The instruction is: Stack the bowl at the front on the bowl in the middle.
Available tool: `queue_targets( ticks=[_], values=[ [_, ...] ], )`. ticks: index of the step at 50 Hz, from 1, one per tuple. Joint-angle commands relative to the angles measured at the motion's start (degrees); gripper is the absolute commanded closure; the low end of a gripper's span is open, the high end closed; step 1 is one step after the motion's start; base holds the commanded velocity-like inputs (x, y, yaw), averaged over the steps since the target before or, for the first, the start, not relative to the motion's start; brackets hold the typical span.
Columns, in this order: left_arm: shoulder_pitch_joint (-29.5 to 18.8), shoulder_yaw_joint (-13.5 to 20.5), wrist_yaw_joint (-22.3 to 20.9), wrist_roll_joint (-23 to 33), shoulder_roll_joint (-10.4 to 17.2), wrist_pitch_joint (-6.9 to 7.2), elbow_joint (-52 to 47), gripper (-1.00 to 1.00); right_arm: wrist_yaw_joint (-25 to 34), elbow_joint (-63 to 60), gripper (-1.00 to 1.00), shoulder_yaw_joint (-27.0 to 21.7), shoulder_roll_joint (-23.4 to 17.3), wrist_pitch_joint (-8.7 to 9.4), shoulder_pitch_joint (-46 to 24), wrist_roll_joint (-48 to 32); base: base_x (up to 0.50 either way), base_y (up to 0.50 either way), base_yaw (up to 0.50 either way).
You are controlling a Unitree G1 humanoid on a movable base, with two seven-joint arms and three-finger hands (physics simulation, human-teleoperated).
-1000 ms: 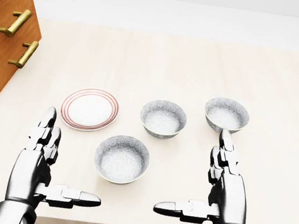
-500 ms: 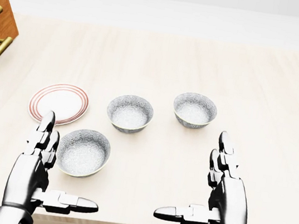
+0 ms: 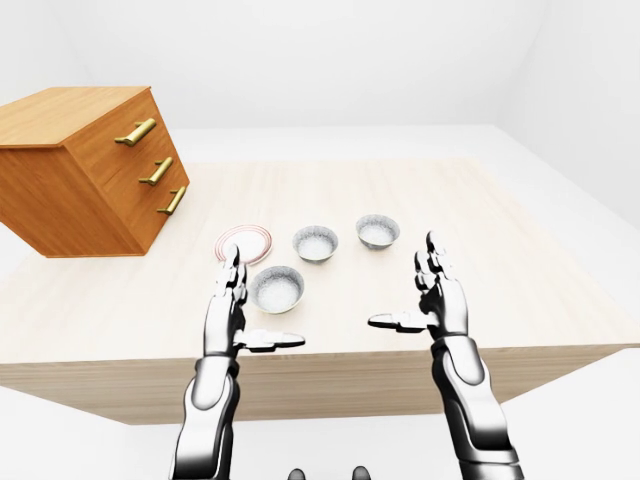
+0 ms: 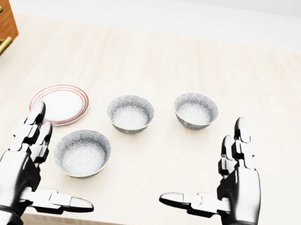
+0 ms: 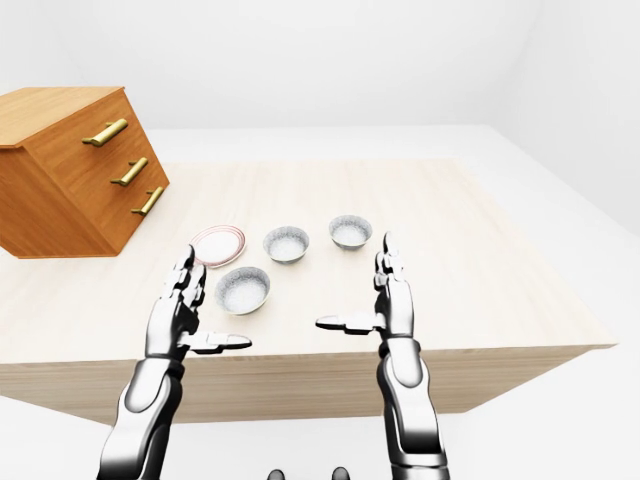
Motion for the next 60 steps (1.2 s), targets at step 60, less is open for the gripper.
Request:
queue_targets(
  ticks=[60],
  values=[
    [5.39, 1.11, -2.36, -2.12, -0.42, 2.47, -14.41, -1.0, 7.88, -6.74, -1.0, 5.38, -4.25, 2.35, -3.76, -45.64, 0.17, 0.0, 0.0]
  ],
)
